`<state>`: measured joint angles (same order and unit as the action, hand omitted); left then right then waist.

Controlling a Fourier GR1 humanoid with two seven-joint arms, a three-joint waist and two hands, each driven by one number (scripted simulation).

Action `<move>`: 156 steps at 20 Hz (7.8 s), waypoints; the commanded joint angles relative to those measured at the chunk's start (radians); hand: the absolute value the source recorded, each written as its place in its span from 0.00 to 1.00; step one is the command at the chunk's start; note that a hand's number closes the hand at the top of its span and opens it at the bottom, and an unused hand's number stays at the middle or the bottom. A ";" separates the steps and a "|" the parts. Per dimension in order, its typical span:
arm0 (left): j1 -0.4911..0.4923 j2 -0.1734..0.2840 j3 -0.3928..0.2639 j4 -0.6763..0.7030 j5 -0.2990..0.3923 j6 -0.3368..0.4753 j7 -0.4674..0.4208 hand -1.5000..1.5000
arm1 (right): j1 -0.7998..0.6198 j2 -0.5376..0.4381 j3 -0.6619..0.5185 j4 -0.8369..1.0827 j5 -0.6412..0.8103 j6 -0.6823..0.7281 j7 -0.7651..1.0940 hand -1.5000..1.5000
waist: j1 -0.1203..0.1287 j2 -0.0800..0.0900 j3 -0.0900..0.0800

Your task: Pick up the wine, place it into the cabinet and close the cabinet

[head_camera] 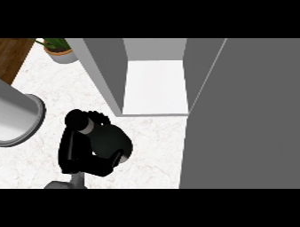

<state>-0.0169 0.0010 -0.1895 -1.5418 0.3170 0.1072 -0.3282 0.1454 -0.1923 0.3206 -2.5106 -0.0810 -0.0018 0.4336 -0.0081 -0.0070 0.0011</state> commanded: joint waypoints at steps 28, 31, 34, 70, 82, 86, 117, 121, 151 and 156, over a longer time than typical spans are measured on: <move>-0.433 -0.001 -0.197 0.482 0.199 0.464 -0.043 1.00 | 0.139 -0.019 -0.054 -0.233 -0.153 0.093 0.049 0.00 | -0.030 0.007 -0.001; -0.453 -0.001 -0.307 0.516 0.297 0.529 -0.126 1.00 | 0.073 0.013 -0.008 -0.222 -0.090 0.057 0.103 0.00 | -0.034 0.009 -0.003; -0.538 -0.001 -0.246 0.610 0.357 0.490 -0.144 1.00 | 0.103 0.040 0.021 -0.187 -0.074 0.057 0.064 0.00 | -0.033 0.010 -0.003; -1.111 0.074 -0.136 1.240 0.470 0.567 -0.172 1.00 | 0.080 0.082 -0.089 -0.080 -0.125 0.146 -0.014 0.00 | -0.034 0.015 -0.001; -1.181 0.085 -0.148 1.432 0.397 0.591 -0.115 0.00 | 0.125 0.070 -0.071 -0.106 -0.137 0.191 -0.032 0.00 | -0.057 0.024 -0.001; -1.155 0.108 -0.131 1.460 0.399 0.595 -0.157 0.00 | 0.142 0.080 -0.037 -0.125 -0.133 0.189 -0.022 0.00 | -0.073 0.030 -0.002; -0.948 0.038 -0.116 1.027 0.345 0.349 -0.296 0.00 | 0.221 0.075 -0.072 -0.159 -0.132 0.187 -0.043 0.00 | 0.016 -0.006 0.000; -0.862 0.094 -0.150 0.877 0.332 0.344 -0.238 0.00 | 0.248 0.076 -0.038 -0.193 -0.087 0.176 -0.036 0.00 | 0.025 -0.013 0.000; -0.026 0.262 -0.468 -0.208 0.154 0.552 -0.138 0.00 | 0.129 -0.065 0.130 -0.185 -0.114 0.272 0.117 1.00 | 0.016 0.000 -0.002; 0.097 0.343 -0.468 -0.336 0.162 0.539 -0.140 0.00 | 0.126 -0.057 0.291 -0.192 -0.113 0.294 0.159 1.00 | 0.022 0.001 -0.003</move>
<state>0.0138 0.2900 -0.6656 -1.7988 0.4751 0.6573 -0.4722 0.2677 -0.2321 0.5131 -2.5113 -0.1014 0.2784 0.4752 0.0089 -0.0085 -0.0007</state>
